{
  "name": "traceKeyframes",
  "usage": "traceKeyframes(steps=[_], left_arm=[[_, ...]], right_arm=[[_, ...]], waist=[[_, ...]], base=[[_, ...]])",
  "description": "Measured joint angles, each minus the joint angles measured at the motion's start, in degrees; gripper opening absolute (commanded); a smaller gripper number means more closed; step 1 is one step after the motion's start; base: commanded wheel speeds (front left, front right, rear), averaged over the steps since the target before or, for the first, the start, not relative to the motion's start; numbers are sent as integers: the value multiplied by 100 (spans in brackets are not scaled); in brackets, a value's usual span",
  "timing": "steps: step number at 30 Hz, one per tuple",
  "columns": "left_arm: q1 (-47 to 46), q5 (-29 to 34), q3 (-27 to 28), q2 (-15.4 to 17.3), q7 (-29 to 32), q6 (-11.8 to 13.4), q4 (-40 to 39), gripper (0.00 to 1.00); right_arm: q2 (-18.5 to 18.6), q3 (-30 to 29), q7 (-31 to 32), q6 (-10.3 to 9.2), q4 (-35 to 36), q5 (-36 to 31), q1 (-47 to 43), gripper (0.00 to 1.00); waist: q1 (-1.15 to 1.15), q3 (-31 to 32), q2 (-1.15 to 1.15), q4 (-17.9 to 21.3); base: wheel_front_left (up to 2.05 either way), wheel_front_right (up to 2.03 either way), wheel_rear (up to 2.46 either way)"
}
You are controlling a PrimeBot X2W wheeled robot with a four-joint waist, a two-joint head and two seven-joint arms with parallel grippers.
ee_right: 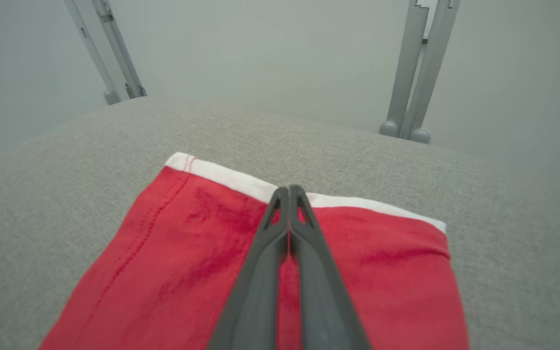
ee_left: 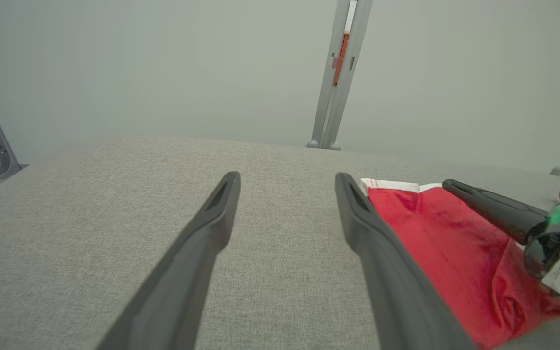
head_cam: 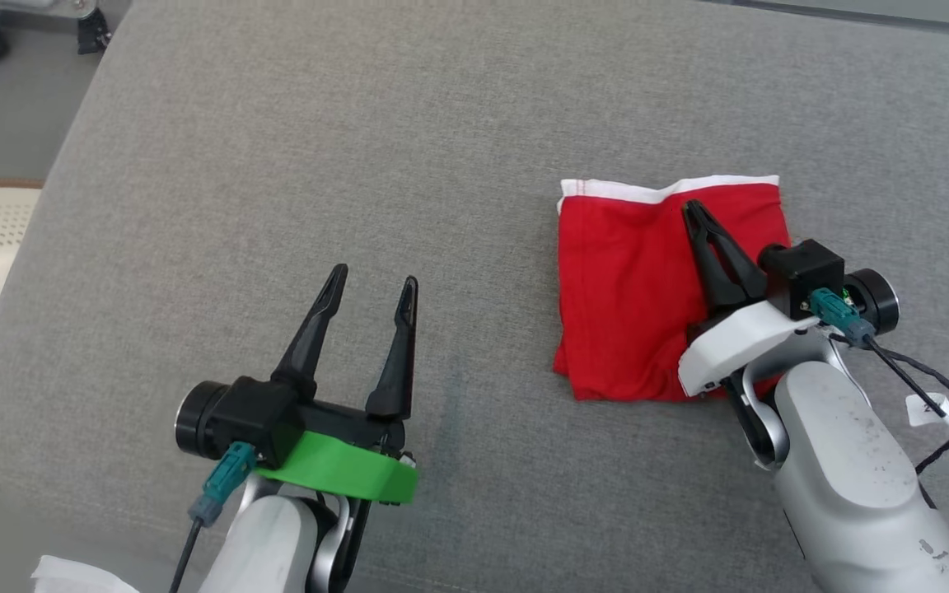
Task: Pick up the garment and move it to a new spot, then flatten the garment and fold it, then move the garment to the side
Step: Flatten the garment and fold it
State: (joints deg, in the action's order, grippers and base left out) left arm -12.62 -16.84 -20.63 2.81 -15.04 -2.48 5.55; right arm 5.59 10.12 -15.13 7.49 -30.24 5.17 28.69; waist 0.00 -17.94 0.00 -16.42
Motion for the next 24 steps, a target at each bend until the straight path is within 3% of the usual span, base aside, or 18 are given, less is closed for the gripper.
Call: traceKeyframes(steps=[15, 17, 24], left_arm=[[188, 121, 794, 0, -1, -96, 27, 100], [223, 126, 812, 0, -1, -113, 30, 100], [369, 152, 773, 0, -1, -131, 89, 100]], right_arm=[[-31, -592, 0, 1, 1470, 114, -1271, 2], [-88, -750, 0, 0, 1638, 57, -1440, 100], [-235, -869, 0, 0, 1850, -46, -1822, 100]], waist=[[0, 537, 0, 1084], [0, 613, 0, 1204], [0, 833, 0, 1472]], base=[[0, 0, 0], [0, 0, 0], [0, 0, 0]])
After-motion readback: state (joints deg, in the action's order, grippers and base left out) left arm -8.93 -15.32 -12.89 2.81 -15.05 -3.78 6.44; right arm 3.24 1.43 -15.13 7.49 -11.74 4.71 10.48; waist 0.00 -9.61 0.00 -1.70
